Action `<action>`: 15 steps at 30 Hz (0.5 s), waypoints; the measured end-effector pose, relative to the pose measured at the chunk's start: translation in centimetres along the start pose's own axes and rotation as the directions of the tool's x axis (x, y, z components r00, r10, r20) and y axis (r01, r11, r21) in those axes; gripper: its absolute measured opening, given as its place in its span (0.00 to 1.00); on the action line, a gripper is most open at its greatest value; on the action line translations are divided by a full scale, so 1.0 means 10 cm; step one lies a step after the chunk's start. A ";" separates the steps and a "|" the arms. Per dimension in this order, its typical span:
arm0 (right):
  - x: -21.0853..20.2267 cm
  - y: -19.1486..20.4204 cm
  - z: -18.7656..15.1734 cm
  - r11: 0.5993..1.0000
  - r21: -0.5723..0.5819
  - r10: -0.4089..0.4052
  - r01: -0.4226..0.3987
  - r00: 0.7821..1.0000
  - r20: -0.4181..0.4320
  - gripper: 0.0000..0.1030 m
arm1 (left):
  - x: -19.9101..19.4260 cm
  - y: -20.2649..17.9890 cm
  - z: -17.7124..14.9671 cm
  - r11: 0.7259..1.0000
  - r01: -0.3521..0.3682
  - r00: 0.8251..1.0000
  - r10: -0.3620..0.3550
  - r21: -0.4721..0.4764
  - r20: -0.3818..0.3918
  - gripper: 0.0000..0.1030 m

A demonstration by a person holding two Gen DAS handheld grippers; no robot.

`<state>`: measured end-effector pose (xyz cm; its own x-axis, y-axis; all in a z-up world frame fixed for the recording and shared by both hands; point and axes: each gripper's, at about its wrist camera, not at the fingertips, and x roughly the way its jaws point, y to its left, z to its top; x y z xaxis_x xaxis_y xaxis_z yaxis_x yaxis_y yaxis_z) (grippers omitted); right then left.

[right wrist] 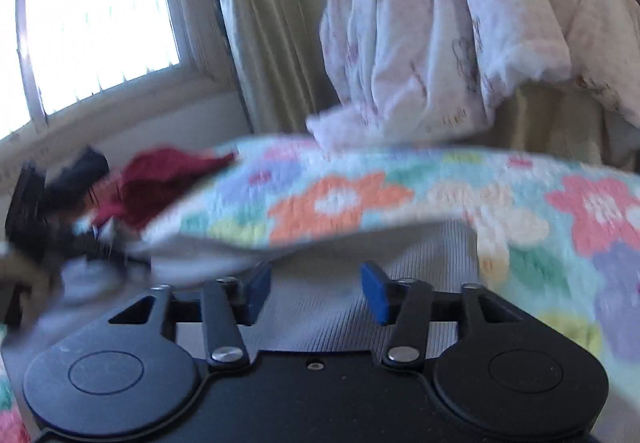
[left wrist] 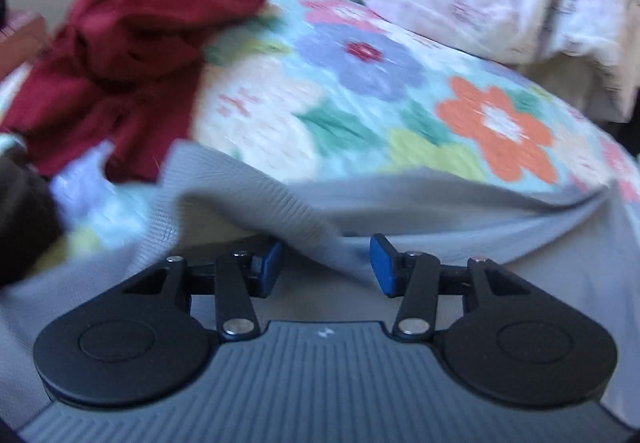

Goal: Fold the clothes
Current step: 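Lay the hem down on the shirt and open both grippers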

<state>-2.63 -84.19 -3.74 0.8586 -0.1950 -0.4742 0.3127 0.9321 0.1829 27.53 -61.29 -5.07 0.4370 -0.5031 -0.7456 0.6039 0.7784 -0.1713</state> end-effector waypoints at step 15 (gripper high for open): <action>-1.12 0.43 -0.26 0.985 0.173 -0.008 -0.013 0.993 0.121 0.80 | -1.85 0.50 0.28 0.989 -0.092 0.994 0.085 0.114 0.065 0.46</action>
<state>-11.92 -77.22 0.10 0.8989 -0.2381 -0.3678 0.3671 0.8677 0.3352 24.39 -49.12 9.69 0.5288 -0.4584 -0.7143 0.6335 0.7733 -0.0273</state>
